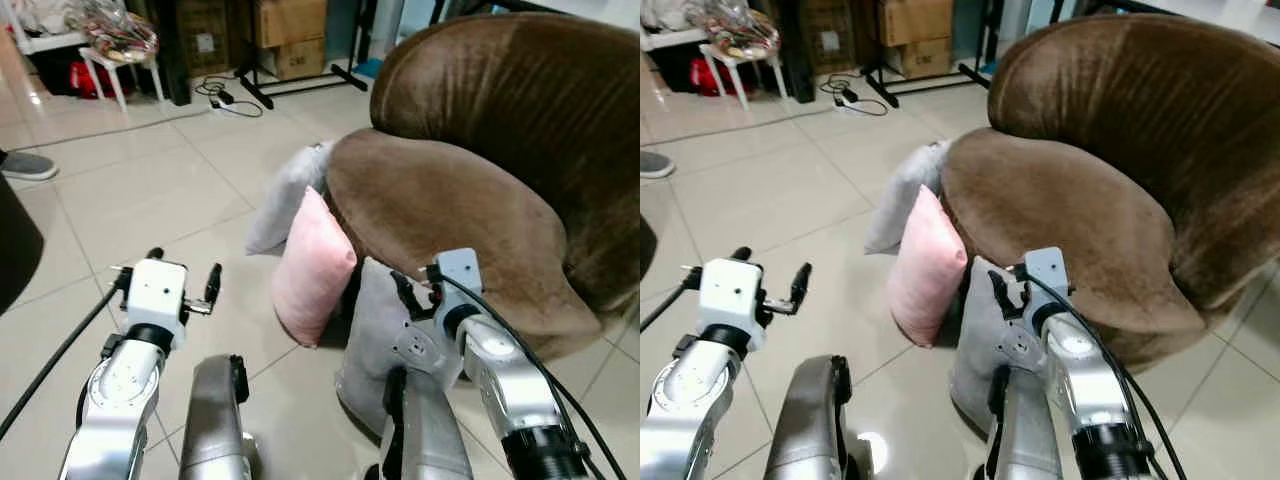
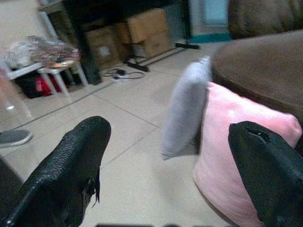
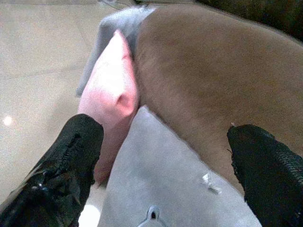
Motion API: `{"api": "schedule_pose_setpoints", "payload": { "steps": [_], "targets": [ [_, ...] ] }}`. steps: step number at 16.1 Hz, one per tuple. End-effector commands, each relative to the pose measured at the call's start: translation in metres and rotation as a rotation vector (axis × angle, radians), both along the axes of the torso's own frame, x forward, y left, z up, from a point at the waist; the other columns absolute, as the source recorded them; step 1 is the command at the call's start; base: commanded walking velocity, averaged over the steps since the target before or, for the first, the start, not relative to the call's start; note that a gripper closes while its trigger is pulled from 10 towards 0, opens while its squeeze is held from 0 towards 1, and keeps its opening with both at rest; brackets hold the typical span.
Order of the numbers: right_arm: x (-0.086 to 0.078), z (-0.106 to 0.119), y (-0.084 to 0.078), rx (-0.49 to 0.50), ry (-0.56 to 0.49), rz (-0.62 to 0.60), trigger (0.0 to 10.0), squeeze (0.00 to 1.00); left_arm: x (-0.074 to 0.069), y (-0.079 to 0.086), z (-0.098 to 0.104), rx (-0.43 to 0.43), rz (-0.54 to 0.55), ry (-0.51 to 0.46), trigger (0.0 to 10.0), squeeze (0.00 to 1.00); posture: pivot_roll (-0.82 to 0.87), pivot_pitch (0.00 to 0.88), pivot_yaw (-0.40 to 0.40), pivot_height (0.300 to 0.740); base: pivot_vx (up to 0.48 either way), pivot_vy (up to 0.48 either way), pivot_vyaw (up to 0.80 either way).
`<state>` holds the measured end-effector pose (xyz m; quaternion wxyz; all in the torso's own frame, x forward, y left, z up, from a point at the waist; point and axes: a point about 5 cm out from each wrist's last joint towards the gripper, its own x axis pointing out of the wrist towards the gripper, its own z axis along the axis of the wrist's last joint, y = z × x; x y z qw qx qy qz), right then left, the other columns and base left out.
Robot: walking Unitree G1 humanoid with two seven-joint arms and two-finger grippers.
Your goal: Move the pillow to the sofa from floor
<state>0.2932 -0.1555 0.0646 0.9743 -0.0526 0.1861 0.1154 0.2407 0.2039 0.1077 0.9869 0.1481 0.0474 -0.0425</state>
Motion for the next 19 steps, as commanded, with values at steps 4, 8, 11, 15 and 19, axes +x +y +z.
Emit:
{"api": "schedule_pose_setpoints", "payload": {
  "steps": [4, 8, 11, 15, 19],
  "targets": [
    [0.026, -0.021, -0.014, -0.095, 0.146, -0.041, 10.0, 1.00, 0.003, -0.011, 0.000, -0.013, -0.199, 0.077, 10.0, 0.00, 0.07, 0.000, -0.056, 0.492, 0.000, 0.000, 0.00],
    [0.034, -0.030, -0.018, -0.132, 0.208, -0.080, 10.0, 0.00, -0.001, -0.009, 0.009, 0.001, -0.320, 0.093, 10.0, 0.00, 0.10, 0.000, -0.047, 0.492, 0.000, 0.000, 0.00],
    [0.033, -0.038, -0.023, -0.163, 0.282, -0.119, 10.0, 0.00, -0.011, -0.013, 0.016, 0.007, -0.425, 0.121, 10.0, 0.00, 0.12, 0.000, -0.045, 0.492, 0.000, 0.000, 0.00],
    [0.026, -0.049, -0.019, -0.165, 0.314, -0.113, 10.0, 0.00, -0.030, -0.015, 0.019, 0.021, -0.490, 0.166, 10.0, 0.00, 0.15, 0.039, -0.050, 0.492, 0.000, 0.000, 0.00],
    [0.023, -0.054, -0.017, -0.179, 0.293, -0.221, 10.0, 0.00, -0.046, -0.008, 0.035, 0.049, -0.487, 0.193, 10.0, 0.00, 0.22, 0.138, -0.034, 0.492, 0.000, 0.000, 0.00]
  ]
}}
